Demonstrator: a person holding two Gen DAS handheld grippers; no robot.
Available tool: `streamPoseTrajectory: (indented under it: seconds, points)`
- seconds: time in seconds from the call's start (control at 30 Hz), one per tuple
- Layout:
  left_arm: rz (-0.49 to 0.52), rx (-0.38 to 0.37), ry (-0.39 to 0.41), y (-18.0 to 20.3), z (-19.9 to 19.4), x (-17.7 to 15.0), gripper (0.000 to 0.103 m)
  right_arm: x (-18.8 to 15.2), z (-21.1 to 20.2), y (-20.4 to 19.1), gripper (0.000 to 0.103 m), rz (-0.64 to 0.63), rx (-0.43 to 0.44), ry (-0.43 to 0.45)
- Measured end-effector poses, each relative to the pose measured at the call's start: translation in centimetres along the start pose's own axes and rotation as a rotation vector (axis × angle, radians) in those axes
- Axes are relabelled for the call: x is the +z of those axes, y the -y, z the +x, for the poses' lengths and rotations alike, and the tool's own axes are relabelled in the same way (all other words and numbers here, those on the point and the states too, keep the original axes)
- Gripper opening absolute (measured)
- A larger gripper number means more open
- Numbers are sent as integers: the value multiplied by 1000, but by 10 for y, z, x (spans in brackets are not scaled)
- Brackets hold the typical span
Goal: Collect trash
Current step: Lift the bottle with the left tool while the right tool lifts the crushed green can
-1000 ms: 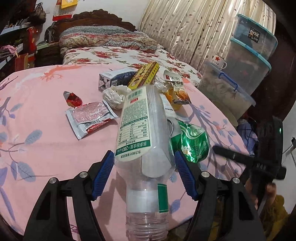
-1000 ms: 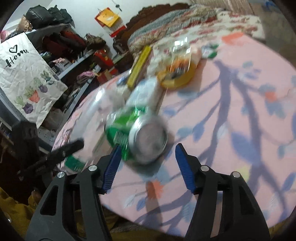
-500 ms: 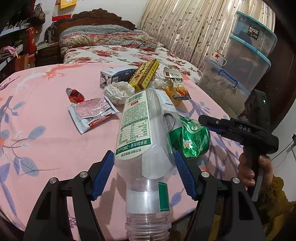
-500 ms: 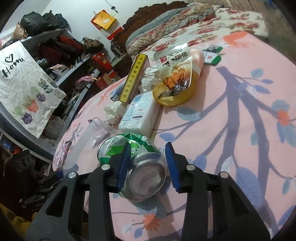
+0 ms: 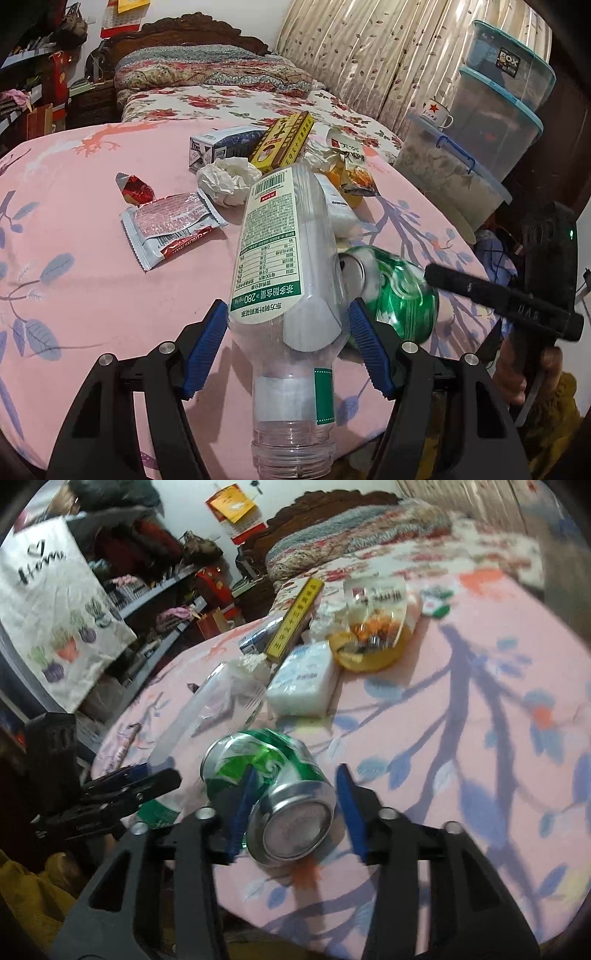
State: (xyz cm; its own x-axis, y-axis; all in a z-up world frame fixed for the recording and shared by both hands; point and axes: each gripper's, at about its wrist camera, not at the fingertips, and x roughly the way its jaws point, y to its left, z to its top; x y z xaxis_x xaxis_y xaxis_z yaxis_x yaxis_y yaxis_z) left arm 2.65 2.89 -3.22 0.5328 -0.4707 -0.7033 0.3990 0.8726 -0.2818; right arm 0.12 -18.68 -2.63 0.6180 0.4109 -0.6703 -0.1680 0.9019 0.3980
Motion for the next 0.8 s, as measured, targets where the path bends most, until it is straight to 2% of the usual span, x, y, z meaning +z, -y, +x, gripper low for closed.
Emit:
streamPoseTrajectory:
  seconds: [0.03, 0.1, 0.17, 0.23, 0.33, 0.37, 0.47, 0.6, 0.67, 0.7, 0.73, 0.8]
  points:
    - [0, 1, 0, 0, 0, 0, 65, 5, 0, -1, 60, -23, 1, -3]
    - [-1, 3, 4, 0, -1, 0, 65, 17, 4, -9, 71, -114, 3, -23]
    - [-2, 7, 12, -1, -5, -1, 64, 26, 12, -15, 76, -191, -3, -53]
    - [5, 12, 19, -1, -10, -1, 64, 39, 28, -18, 77, -253, 22, -126]
    - [12, 18, 34, -1, -23, -3, 64, 58, 48, -8, 76, -244, 51, -205]
    - [14, 16, 38, -1, -27, -4, 64, 61, 51, -3, 75, -226, 63, -217]
    - [42, 6, 27, 1, -37, -7, 64, 67, 57, 16, 63, -144, 115, -247]
    - [85, 11, -27, 9, -34, -16, 64, 53, 57, 34, 49, -62, 149, -250]
    - [117, 6, -39, 18, -29, -18, 65, 45, 58, 40, 47, -24, 149, -253]
    - [134, 8, -42, 22, -28, -19, 66, 39, 58, 42, 46, -6, 147, -253]
    - [156, 11, -44, 27, -26, -19, 73, 34, 56, 44, 46, 16, 153, -246]
    - [192, 14, -48, 36, -22, -19, 79, 27, 51, 46, 46, 47, 164, -230]
